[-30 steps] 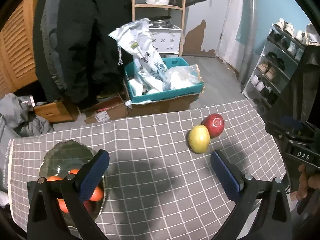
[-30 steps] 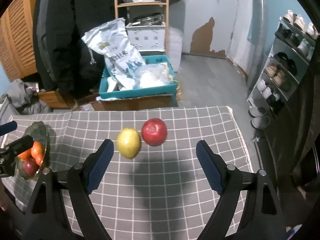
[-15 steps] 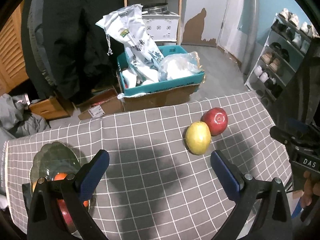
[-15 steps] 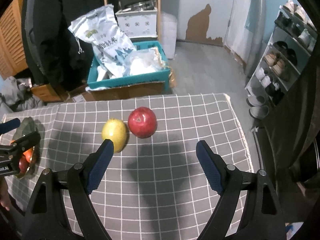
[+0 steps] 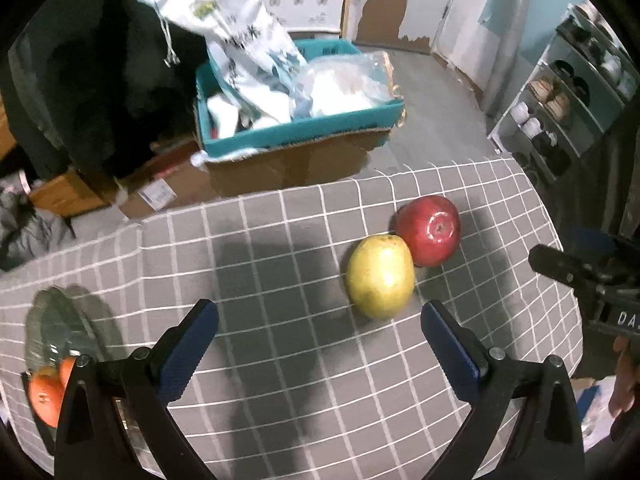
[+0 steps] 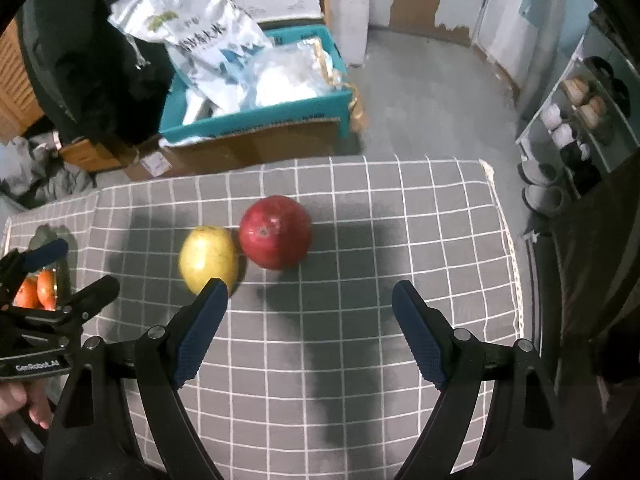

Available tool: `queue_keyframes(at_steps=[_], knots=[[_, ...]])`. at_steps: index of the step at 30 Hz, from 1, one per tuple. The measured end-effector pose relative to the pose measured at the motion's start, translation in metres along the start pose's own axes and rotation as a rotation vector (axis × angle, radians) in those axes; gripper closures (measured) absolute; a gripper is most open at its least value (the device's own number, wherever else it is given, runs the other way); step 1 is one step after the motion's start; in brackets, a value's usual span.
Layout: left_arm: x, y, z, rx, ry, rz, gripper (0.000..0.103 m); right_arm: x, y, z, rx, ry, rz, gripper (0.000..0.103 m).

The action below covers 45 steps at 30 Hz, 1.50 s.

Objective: Organize fruits
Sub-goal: 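Move both tools away from the bowl toward the yellow mango and red apple, then close left gripper on the yellow mango while right gripper closes on the red apple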

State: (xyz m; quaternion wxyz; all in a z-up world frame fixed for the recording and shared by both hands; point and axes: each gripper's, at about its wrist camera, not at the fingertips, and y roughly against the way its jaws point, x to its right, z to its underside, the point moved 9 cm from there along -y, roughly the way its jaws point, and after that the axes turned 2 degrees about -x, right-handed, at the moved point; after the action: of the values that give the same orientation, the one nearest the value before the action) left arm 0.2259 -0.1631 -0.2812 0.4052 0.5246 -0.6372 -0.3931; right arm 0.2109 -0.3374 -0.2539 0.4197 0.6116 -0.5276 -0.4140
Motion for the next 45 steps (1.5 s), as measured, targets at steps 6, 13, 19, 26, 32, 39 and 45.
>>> queue_keyframes(at_steps=[6, 13, 19, 26, 32, 39, 45], knots=[[0.01, -0.033, -0.005, -0.064, 0.039, 0.011, 0.001, 0.012, -0.027, -0.001, -0.066, -0.039, -0.025, 0.019], [0.026, -0.057, -0.002, -0.106, 0.03, 0.024, 0.001, 0.016, -0.054, 0.004, -0.111, -0.064, -0.028, 0.019], [0.032, -0.077, 0.0, -0.143, 0.051, 0.045, 0.001, 0.02, -0.061, 0.002, -0.124, -0.07, -0.01, 0.019], [0.033, -0.094, 0.006, -0.161, 0.086, 0.094, 0.013, 0.026, -0.065, -0.002, -0.124, -0.084, -0.006, 0.019], [0.045, -0.094, 0.007, -0.149, 0.077, 0.191, 0.039, 0.022, -0.068, -0.008, -0.124, -0.089, -0.02, 0.019], [0.03, -0.087, 0.007, -0.123, 0.068, 0.145, 0.039, -0.001, -0.075, -0.015, -0.129, -0.08, -0.073, 0.019], [-0.006, -0.082, 0.004, -0.109, 0.109, 0.113, 0.039, -0.022, -0.088, -0.023, -0.148, -0.088, -0.122, 0.019]])
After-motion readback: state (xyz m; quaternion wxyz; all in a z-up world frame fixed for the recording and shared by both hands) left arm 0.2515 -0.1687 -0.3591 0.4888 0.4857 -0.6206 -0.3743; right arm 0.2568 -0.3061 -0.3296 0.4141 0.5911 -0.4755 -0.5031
